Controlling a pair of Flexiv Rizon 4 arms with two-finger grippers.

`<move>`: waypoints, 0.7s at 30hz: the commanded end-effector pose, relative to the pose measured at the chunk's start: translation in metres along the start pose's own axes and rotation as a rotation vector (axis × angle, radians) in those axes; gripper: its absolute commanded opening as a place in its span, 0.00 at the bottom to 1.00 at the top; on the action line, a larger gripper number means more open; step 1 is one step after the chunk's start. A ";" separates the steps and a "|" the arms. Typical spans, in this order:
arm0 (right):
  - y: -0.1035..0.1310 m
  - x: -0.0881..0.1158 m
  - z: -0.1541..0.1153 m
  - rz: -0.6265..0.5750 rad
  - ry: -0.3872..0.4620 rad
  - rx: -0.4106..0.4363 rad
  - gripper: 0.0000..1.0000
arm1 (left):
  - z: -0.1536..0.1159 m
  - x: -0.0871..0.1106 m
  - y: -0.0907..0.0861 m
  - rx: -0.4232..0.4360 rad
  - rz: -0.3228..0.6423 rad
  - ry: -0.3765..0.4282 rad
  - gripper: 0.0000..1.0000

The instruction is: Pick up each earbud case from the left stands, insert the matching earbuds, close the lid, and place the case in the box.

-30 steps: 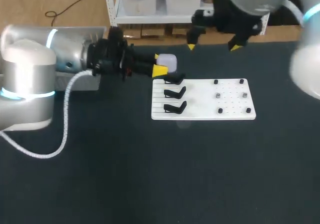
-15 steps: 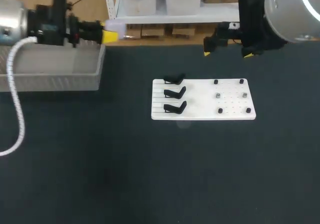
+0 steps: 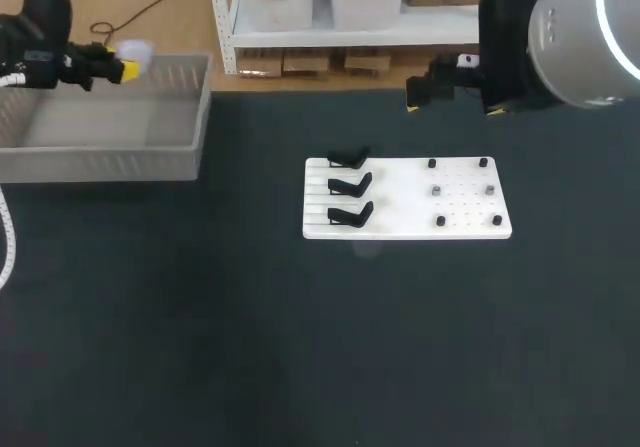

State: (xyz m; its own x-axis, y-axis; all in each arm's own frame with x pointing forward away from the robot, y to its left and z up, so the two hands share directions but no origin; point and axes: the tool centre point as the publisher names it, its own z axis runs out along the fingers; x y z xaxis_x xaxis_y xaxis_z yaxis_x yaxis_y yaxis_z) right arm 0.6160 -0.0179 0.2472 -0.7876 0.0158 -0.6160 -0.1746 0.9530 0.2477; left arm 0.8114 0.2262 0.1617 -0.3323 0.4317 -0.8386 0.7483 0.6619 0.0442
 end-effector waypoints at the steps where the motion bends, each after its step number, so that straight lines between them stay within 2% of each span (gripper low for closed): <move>1: -0.001 0.003 0.001 0.002 -0.058 -0.002 1.00 | 0.021 0.004 0.038 -0.033 -0.017 0.143 0.00; 3: -0.001 0.003 0.001 0.002 -0.058 -0.002 1.00 | 0.027 0.010 0.051 -0.041 -0.021 0.158 0.00; 6: -0.001 0.003 0.001 0.002 -0.058 -0.002 1.00 | 0.035 0.016 0.061 -0.054 -0.039 0.158 0.00; 12: -0.001 0.003 0.001 0.002 -0.058 -0.002 1.00 | 0.044 0.030 0.073 -0.085 -0.096 0.157 0.00; 13: -0.001 0.003 0.001 0.002 -0.058 -0.002 1.00 | 0.044 0.031 0.074 -0.085 -0.099 0.158 0.14; 14: -0.001 0.003 0.001 0.002 -0.058 -0.002 1.00 | 0.043 0.032 0.074 -0.090 -0.103 0.158 0.44; 15: -0.001 0.003 0.001 0.002 -0.058 -0.002 1.00 | 0.043 0.032 0.073 -0.088 -0.110 0.155 0.96; 16: -0.001 0.003 0.001 0.002 -0.058 -0.002 1.00 | 0.043 0.032 0.073 -0.088 -0.110 0.155 1.00; 21: -0.001 0.003 0.001 0.002 -0.058 -0.002 1.00 | 0.043 0.032 0.073 -0.088 -0.110 0.155 1.00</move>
State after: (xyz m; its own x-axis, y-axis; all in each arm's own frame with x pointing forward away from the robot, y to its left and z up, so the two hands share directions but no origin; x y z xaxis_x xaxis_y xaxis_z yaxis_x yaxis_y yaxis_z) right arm 0.6160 -0.0178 0.2471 -0.7650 0.0268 -0.6435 -0.1748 0.9530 0.2474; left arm 0.8800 0.2628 0.1131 -0.4834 0.4271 -0.7641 0.6523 0.7579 0.0110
